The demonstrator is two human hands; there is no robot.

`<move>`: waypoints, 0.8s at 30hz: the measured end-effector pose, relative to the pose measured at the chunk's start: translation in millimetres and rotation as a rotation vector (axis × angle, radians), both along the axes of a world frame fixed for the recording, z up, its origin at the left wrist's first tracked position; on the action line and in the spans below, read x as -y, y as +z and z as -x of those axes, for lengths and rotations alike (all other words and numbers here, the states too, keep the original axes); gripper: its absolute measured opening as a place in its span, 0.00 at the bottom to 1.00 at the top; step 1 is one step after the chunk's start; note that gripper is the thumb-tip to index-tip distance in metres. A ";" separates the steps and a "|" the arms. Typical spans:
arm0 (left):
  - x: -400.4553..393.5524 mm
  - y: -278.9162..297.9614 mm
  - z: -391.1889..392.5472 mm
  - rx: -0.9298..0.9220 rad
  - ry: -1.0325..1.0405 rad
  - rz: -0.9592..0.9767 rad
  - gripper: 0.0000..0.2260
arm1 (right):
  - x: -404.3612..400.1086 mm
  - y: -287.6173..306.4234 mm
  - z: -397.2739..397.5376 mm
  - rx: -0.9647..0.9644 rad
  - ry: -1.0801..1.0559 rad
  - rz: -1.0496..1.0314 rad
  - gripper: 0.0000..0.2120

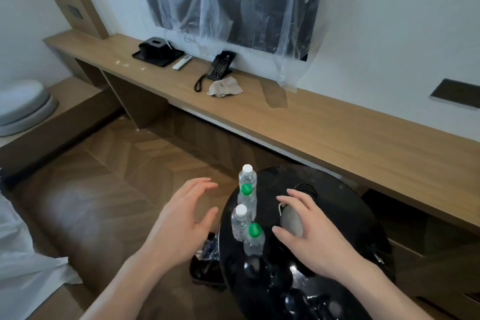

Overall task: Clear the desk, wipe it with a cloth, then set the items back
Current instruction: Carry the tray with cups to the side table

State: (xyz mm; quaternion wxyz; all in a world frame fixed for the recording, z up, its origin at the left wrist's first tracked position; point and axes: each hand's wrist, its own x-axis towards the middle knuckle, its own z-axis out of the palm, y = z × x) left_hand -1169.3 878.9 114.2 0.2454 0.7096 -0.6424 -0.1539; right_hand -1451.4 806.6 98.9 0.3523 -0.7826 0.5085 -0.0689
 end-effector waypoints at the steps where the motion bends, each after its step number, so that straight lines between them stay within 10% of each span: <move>1: -7.2 3.7 -19.5 0.018 0.009 0.008 0.20 | -3.5 10.3 -18.2 0.009 0.026 0.018 0.31; 24: -116.9 37.7 -352.0 0.135 0.236 -0.094 0.33 | -19.3 63.9 -368.7 -0.187 0.350 -0.023 0.38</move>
